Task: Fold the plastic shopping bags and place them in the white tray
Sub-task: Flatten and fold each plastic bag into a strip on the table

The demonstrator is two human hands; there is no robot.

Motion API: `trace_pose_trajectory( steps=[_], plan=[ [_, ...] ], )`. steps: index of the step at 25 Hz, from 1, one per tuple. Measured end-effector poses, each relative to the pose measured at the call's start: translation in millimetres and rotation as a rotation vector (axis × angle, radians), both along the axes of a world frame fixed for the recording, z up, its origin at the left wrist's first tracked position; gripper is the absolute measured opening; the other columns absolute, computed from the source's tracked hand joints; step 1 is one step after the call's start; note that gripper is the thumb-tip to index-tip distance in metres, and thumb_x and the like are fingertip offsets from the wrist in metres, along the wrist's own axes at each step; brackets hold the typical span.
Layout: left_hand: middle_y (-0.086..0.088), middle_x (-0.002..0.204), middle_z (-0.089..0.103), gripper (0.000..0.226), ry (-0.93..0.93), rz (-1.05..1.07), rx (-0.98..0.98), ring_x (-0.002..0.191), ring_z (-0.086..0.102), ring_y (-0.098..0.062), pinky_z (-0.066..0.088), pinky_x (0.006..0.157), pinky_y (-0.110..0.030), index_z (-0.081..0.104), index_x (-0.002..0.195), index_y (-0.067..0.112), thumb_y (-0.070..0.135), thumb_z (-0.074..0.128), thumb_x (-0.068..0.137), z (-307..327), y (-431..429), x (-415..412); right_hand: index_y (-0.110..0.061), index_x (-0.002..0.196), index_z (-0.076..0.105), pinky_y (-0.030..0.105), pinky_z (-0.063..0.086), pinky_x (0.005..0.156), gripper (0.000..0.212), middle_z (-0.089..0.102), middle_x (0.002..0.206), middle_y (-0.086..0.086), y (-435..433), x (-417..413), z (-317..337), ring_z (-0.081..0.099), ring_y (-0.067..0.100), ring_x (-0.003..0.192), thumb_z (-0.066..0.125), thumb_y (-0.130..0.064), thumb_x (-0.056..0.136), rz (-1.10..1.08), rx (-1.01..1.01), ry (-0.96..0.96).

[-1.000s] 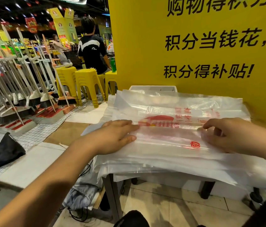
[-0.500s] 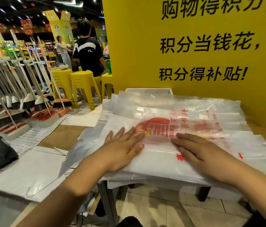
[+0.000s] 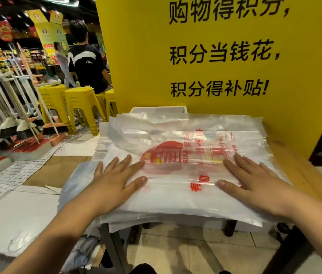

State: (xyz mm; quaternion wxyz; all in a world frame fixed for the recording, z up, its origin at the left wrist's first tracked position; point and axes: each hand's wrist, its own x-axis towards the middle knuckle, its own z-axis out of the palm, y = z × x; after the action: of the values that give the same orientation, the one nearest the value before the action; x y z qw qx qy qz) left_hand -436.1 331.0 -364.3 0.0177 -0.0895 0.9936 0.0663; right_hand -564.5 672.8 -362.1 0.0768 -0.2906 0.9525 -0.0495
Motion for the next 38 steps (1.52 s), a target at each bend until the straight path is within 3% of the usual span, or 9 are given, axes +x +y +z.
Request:
trace_pose_trajectory(
  steps=[5, 9, 14, 17, 21, 26, 30, 33, 38],
  plan=[
    [0.011, 0.161, 0.027, 0.079, 0.218, -0.119, -0.113, 0.149, 0.019, -0.014, 0.003, 0.123, -0.041, 0.028, 0.152, 0.044, 0.076, 0.005, 0.083, 4.9, 0.1, -7.9, -0.038, 0.157, 0.015, 0.027, 0.02, 0.12, 0.079, 0.013, 0.163, -0.015, -9.6, 5.7, 15.2, 0.019, 0.01, 0.149, 0.031, -0.074, 0.089, 0.151, -0.145, 0.256],
    [0.012, 0.144, 0.048, 0.049, 0.337, -0.207, -0.07, 0.131, 0.044, -0.014, 0.032, 0.109, -0.032, 0.046, 0.144, 0.037, 0.049, 0.029, 0.099, 4.1, 4.5, -12.1, -0.039, 0.141, 0.045, 0.025, 0.046, 0.092, 0.046, 0.056, 0.131, -0.019, -24.6, 12.2, 21.1, 0.055, 0.007, 0.114, 0.045, -0.047, 0.096, 0.228, -0.213, 0.344],
    [0.013, 0.128, 0.052, 0.039, 0.186, -0.194, 0.056, 0.119, 0.053, -0.013, 0.043, 0.1, -0.031, 0.054, 0.136, 0.033, 0.047, 0.035, 0.104, 25.4, -9.5, -18.3, -0.042, 0.109, 0.056, 0.03, 0.051, 0.079, 0.029, 0.059, 0.101, -0.025, -27.7, -2.3, 25.0, 0.058, 0.004, 0.091, 0.033, -0.054, 0.096, 0.214, -0.214, 0.252],
    [0.015, 0.152, 0.038, 0.053, 0.037, -0.172, 0.166, 0.139, 0.038, -0.008, 0.031, 0.108, -0.024, 0.045, 0.145, 0.039, 0.062, 0.031, 0.099, 48.5, -12.8, -25.5, -0.035, 0.092, 0.055, 0.034, 0.05, 0.072, 0.025, 0.059, 0.086, -0.019, -31.5, -14.8, 28.3, 0.057, 0.005, 0.079, 0.037, -0.051, 0.098, 0.227, -0.16, 0.221],
    [0.006, 0.167, -0.007, 0.066, -0.027, 0.015, -0.11, 0.149, 0.027, -0.024, 0.033, 0.115, -0.046, 0.001, 0.156, 0.047, 0.068, 0.022, 0.098, 59.1, -10.0, -43.3, -0.033, 0.086, 0.056, 0.031, 0.049, 0.068, 0.023, 0.059, 0.079, -0.017, -32.8, -16.1, 24.5, 0.056, 0.004, 0.073, 0.044, -0.048, 0.099, 0.23, -0.178, 0.235],
    [-0.009, 0.167, -0.006, 0.071, -0.083, 0.451, -0.287, 0.146, 0.031, -0.037, 0.038, 0.109, -0.05, 0.002, 0.16, 0.026, 0.061, 0.024, 0.102, 69.2, -43.4, -46.8, -0.031, 0.086, 0.055, 0.033, 0.05, 0.069, 0.022, 0.06, 0.079, -0.016, -32.3, -13.7, 27.6, 0.056, 0.006, 0.072, 0.044, -0.044, 0.099, 0.2, -0.19, 0.224],
    [0.003, 0.167, 0.009, 0.063, 0.16, 0.088, -0.252, 0.149, 0.014, -0.026, 0.022, 0.117, -0.046, 0.029, 0.154, 0.032, 0.064, 0.027, 0.099, 55.4, -14.2, -21.1, -0.032, 0.087, 0.055, 0.035, 0.051, 0.069, 0.021, 0.061, 0.078, -0.016, -33.4, -12.6, 33.9, 0.057, 0.006, 0.072, 0.044, -0.043, 0.101, 0.176, -0.18, 0.178],
    [0.018, 0.152, 0.039, 0.055, 0.142, -0.252, -0.019, 0.141, 0.031, -0.009, 0.025, 0.117, -0.038, 0.045, 0.143, 0.042, 0.067, 0.037, 0.095, 51.5, -0.1, -14.6, -0.033, 0.091, 0.055, 0.036, 0.051, 0.071, 0.018, 0.062, 0.08, -0.015, -34.1, -14.2, 39.4, 0.058, 0.008, 0.073, 0.043, -0.04, 0.103, 0.145, -0.181, 0.147],
    [0.014, 0.097, 0.06, 0.022, 0.141, -0.292, 0.081, 0.095, 0.057, -0.009, 0.044, 0.082, -0.033, 0.061, 0.103, 0.031, 0.045, 0.045, 0.102, 51.7, -16.5, -30.4, -0.029, 0.089, 0.053, 0.029, 0.045, 0.068, 0.02, 0.061, 0.082, -0.01, -35.2, -19.2, 48.9, 0.056, 0.01, 0.075, 0.042, -0.038, 0.103, 0.138, -0.19, 0.103]
  ],
)
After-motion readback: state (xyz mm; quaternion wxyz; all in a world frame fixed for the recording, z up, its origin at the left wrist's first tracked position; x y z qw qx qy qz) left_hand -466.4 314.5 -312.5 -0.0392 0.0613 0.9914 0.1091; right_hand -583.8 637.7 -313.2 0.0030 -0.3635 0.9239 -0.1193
